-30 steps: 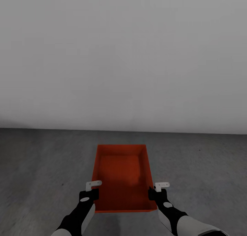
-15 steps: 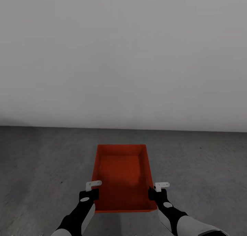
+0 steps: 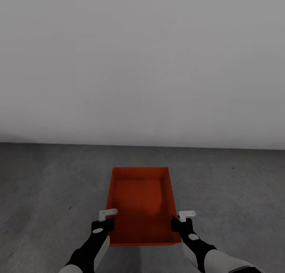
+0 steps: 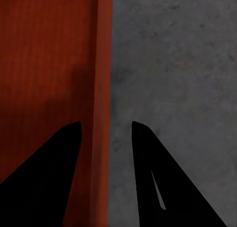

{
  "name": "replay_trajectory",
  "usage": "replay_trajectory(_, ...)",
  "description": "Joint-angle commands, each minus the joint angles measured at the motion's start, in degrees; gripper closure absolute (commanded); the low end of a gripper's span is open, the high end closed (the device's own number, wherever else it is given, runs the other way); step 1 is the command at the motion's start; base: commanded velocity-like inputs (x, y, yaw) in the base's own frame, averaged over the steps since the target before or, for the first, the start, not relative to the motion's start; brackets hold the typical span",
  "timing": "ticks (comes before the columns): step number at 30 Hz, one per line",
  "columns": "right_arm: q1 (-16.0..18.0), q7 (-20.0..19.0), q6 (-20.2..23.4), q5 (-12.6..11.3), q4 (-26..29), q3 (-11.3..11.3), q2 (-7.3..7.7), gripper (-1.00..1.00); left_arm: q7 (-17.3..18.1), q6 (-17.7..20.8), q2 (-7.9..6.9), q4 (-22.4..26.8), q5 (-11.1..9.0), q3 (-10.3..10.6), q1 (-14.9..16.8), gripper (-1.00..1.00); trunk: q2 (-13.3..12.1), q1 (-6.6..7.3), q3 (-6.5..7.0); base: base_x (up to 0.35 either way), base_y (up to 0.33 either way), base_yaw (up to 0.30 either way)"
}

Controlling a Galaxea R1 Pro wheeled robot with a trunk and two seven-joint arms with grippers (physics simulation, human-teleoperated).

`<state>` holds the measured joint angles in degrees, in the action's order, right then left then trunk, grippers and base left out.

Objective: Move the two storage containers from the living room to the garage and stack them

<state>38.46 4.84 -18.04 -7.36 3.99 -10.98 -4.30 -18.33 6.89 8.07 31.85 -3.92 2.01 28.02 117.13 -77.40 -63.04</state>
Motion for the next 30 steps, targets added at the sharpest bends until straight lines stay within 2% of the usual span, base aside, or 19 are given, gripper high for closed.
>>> replay_trajectory(1, 0.03, 0.08, -0.15, -0.55, -0.06, 3.46, 0.00, 1.00, 0.14, 0.23, -0.08, 0.32, -1.27, 0.01, 0.06, 1.00, 0.44, -0.22, -0.23, 0.000, 0.000, 0.000)
replay_trajectory(22, 0.03, 0.08, -0.15, -0.55, -0.04, 3.43, 0.00, 1.00, 0.13, 0.23, -0.08, 0.32, -1.27, 0.01, 0.03, 1.00, 8.86, -4.83, -4.00, 0.000, 0.000, 0.000)
replay_trajectory(30, 0.03, 0.08, -0.14, -0.57, -0.08, 3.49, 0.00, 1.00, 0.13, 0.23, -0.08, 0.39, -1.27, 0.01, 0.04, 1.00, 8.86, -4.83, -4.00, 0.000, 0.000, 0.000)
